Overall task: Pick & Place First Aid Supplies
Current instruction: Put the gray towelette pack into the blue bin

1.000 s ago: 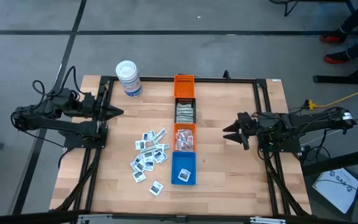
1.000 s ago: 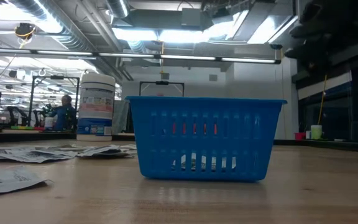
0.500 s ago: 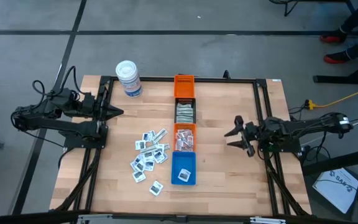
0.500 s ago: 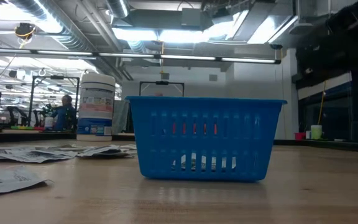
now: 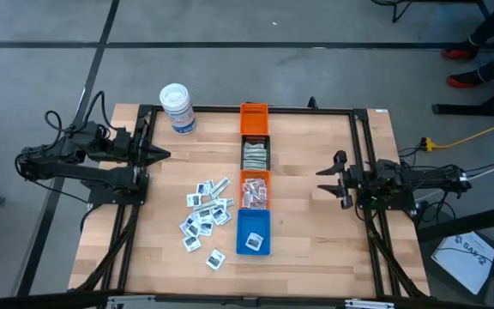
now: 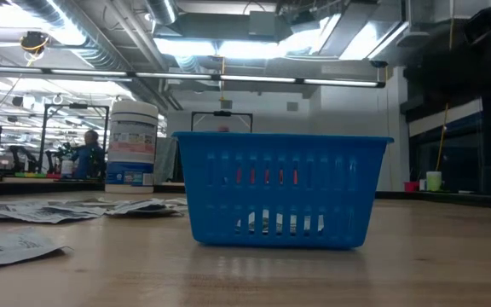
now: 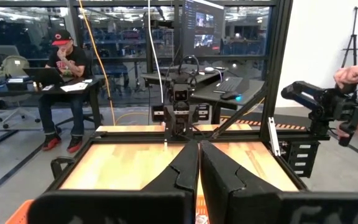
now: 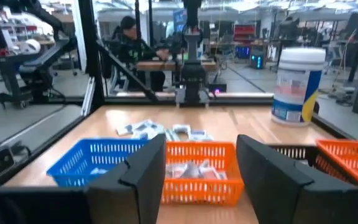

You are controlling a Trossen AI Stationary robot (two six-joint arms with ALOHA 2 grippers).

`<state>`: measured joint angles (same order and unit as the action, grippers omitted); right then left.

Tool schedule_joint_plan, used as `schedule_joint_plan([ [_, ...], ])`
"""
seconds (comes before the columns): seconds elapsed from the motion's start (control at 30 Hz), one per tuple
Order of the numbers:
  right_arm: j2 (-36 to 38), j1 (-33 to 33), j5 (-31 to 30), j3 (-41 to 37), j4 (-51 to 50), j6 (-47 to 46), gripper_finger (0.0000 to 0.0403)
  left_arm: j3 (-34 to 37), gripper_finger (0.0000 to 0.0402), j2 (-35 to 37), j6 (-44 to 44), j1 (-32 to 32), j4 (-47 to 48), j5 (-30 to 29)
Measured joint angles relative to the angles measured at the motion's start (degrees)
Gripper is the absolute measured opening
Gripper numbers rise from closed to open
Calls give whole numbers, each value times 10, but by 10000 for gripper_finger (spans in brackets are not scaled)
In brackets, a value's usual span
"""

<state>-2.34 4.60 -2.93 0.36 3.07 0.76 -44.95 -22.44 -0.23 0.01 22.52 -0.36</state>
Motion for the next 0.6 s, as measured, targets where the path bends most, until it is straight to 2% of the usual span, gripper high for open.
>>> schedule_joint_plan([
  [0.07, 23, -1, 10, 1, -15, 2, 195, 0, 8, 0, 0, 0, 0, 0],
  [0.6, 20, -5, 36, 0, -22, 8, 195, 0, 12, 0, 0, 0, 0, 0],
])
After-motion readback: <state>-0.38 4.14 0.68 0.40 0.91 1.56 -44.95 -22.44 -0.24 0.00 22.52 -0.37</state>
